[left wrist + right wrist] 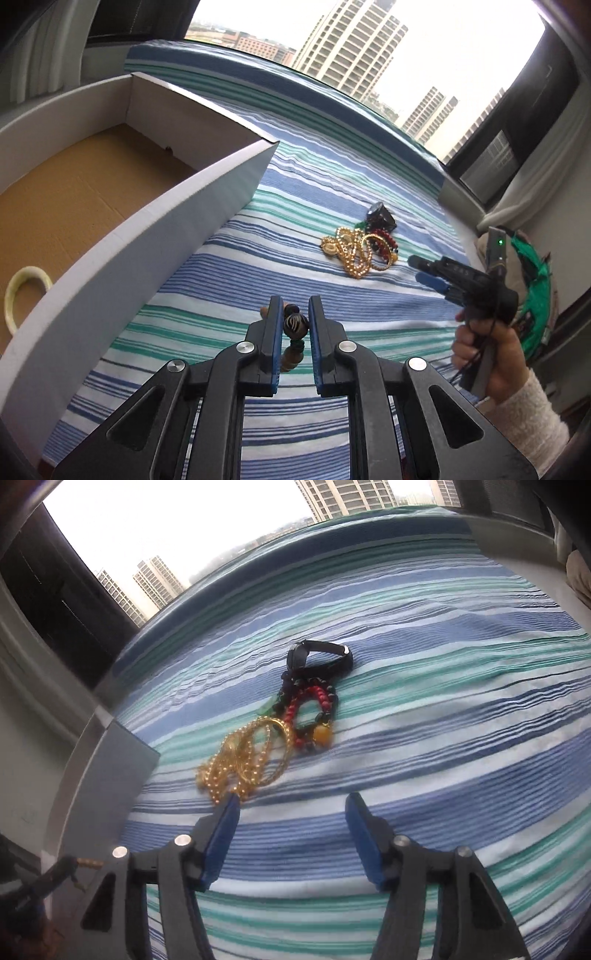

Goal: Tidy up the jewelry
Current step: 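Grasp the twisted gold bangle with the right tool while the left holds the bead bracelet, then carry both items into the white box and open both tools to release them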

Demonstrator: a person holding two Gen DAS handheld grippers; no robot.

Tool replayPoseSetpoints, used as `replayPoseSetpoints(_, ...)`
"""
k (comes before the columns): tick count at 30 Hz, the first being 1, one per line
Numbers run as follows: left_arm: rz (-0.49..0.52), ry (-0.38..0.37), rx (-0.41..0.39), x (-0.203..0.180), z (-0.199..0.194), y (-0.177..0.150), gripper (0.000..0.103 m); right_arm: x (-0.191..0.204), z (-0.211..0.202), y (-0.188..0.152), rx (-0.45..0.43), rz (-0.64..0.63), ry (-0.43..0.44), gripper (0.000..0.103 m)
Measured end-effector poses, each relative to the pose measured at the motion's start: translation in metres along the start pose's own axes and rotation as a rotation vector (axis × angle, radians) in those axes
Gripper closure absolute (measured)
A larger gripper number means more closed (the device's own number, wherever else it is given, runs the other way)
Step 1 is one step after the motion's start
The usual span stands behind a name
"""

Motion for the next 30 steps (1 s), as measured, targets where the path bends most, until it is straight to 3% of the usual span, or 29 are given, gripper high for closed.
replayPoseSetpoints(3,-0.007,0.002,-0.014,0.009,-0.014,-0.001,0.091,0.001,0.036,0.014,0.062,0.054,0.008,0.053)
replayPoseSetpoints(5,-0.012,-0.002,-0.021,0.015,-0.025,-0.002,0.091,0.004,0.055,0.016,0.102,0.039,-0.040,0.059)
replayPoseSetpoints(7,-0.016,-0.018,-0.030,0.020,-0.037,-0.002,0.091,0.005,0.061,0.016,0.086,0.026,-0.116,0.083)
replayPoseSetpoints(9,-0.017,-0.042,-0.045,0.025,-0.051,-0.001,0.091,0.011,0.056,0.012,0.058,-0.013,-0.142,0.095)
replayPoseSetpoints(15,-0.082,-0.140,-0.065,0.053,-0.091,0.013,0.091,0.072,0.007,0.019,-0.047,-0.197,-0.103,0.096)
replayPoseSetpoints(18,-0.116,-0.155,-0.115,0.071,-0.123,0.027,0.091,0.120,-0.015,0.020,-0.060,-0.281,-0.025,0.096)
replayPoseSetpoints(21,-0.134,-0.107,-0.176,0.092,-0.150,0.043,0.091,0.175,-0.019,0.016,-0.052,-0.358,0.073,0.096)
replayPoseSetpoints(24,-0.161,-0.011,-0.219,0.119,-0.159,0.057,0.091,0.231,-0.007,0.006,-0.014,-0.411,0.178,0.096)
replayPoseSetpoints(30,-0.243,0.176,-0.184,0.181,-0.119,0.074,0.091,0.323,0.057,-0.033,0.123,-0.468,0.313,0.096)
Point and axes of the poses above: each gripper's, at about its wrist camera, not at the fingertips, and z roughly the way its jaws point, x to its left, y to its top, the point moved 3 cm from there along z, roughly the way its jaws point, and after that the axes turned 12 degrees about y, right-handed, at the moved point
